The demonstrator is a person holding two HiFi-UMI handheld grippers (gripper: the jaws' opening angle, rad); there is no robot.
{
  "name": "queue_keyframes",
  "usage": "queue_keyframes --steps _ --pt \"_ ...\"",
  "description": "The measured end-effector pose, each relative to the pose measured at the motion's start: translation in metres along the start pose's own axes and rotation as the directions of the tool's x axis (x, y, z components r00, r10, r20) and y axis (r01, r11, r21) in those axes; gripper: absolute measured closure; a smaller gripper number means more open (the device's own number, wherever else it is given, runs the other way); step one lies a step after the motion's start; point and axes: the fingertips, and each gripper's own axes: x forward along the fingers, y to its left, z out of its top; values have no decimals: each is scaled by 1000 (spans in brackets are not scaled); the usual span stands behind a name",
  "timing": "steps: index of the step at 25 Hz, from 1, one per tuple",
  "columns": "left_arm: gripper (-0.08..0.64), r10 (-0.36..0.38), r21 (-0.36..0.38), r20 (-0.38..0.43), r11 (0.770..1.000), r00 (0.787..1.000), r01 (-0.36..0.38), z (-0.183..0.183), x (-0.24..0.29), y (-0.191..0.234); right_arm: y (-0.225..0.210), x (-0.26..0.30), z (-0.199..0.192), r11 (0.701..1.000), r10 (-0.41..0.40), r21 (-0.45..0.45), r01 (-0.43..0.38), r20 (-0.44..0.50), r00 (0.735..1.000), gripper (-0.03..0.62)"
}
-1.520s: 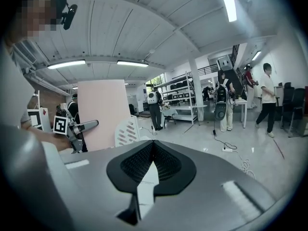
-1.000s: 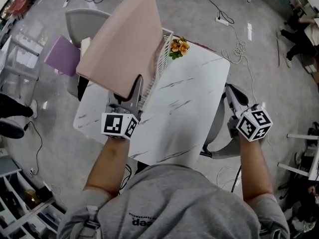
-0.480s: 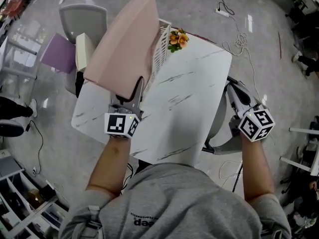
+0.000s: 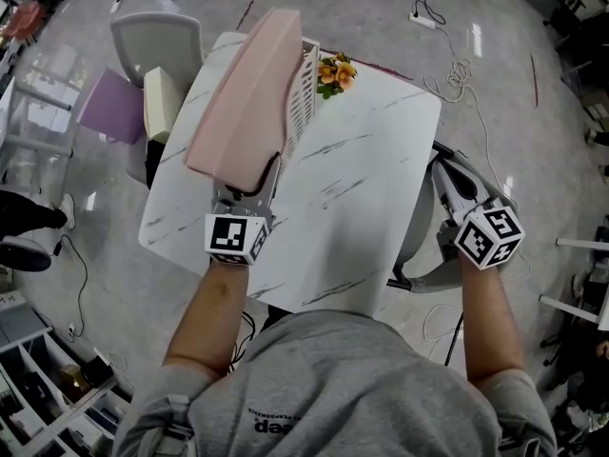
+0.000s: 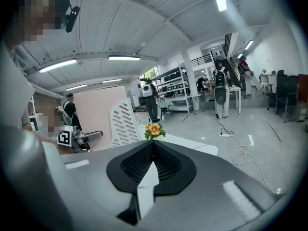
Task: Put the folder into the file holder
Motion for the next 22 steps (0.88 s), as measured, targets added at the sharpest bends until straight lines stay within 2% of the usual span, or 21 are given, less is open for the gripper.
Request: queue_keyframes --steps 6,10,16,22 --pt "274 -22 -46 -36 999 999 20 0 -3 3 0 -5 2 1000 -2 6 2 8 1000 588" --pt "258 -33 -37 -59 999 998 31 2 -4 2 1 -9 6 1000 -8 9 8 13 1000 589" --pt "253 -57 -32 -59 998 997 56 17 -9 -2 10 -13 17 1000 -14 6 14 27 1000 588" --pt "249 -113 -61 -49 992 992 110 34 -18 -4 23 -23 33 999 -44 -12 45 48 998 588"
